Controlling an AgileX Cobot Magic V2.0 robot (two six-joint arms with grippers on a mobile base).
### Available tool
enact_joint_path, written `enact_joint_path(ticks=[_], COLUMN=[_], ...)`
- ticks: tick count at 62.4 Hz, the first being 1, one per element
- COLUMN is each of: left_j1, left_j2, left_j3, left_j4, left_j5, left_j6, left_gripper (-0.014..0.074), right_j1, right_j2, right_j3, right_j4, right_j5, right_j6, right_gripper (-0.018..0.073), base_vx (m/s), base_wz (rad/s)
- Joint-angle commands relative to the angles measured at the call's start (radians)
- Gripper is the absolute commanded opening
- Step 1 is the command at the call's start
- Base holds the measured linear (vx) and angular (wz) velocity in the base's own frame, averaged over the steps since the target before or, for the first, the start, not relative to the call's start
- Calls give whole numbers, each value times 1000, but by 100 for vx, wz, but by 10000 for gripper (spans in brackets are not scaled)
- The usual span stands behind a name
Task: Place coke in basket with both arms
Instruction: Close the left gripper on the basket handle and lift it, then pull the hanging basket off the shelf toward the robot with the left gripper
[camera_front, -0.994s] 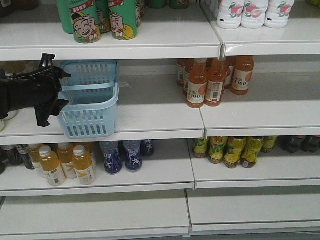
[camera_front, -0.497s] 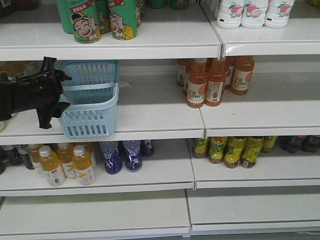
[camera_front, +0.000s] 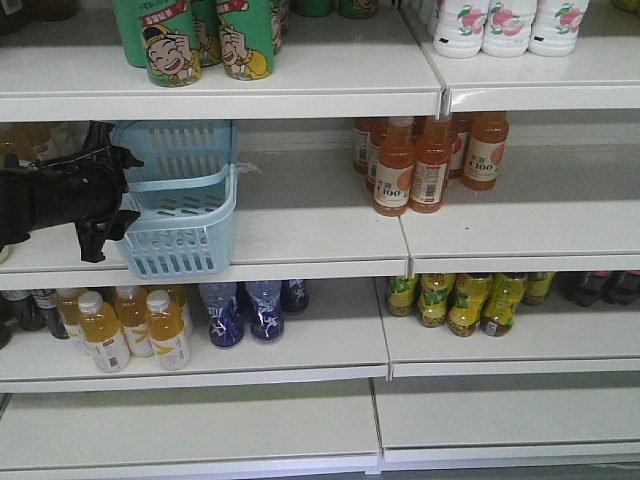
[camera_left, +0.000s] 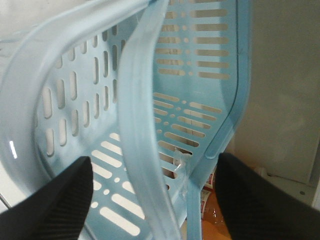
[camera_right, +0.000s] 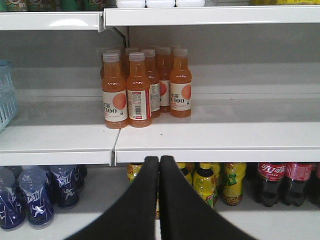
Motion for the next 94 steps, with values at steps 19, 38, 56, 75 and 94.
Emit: enact_joint_path(ticks=[19,38,56,75,94], left_j1=[0,0,0,0,0], left_j2=[-44,-44,-47,-117,-227], left_j3=[-26,-26,-24,-24,-24], left_j4=[-25,-25,-24,25,270], left_j5=[-8,27,213,411,599], left_j6=[5,95,223,400,399], left_gripper=[149,-7,-7,-7,-7], right_j1=[-7,-7,-7,-7,-7], right_j2=[-11,-11,-11,-11,-11], right_j3=[19,19,19,19,19], right_j4=[-7,-7,-7,-7,-7], right_j5=[-74,-74,-74,-74,-74], right_j6=[3,3,3,3,3], right_gripper=[-10,-10,-10,-10,-10], base_vx=[0,0,0,0,0], base_wz=[0,0,0,0,0])
